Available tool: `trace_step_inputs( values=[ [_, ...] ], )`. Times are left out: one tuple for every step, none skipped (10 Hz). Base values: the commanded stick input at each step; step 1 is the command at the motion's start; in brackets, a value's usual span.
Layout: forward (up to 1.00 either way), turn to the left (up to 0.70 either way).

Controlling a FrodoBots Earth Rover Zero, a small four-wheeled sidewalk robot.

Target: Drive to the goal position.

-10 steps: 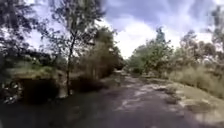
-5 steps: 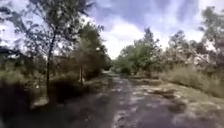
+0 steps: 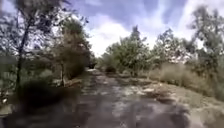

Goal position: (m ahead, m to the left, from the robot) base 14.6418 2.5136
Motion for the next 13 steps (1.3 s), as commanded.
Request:
trace_step_inputs(
  values=[
    [1.0,0.0],
    [1.0,0.0],
    [1.0,0.0],
    [1.0,0.0],
    [1.0,0.0],
    [1.0,0.0],
    [1.0,0.0],
    [1.0,0.0],
    [1.0,0.0],
    [1.0,0.0],
    [1.0,0.0],
    [1.0,0.0],
    [1.0,0.0]
  ],
)
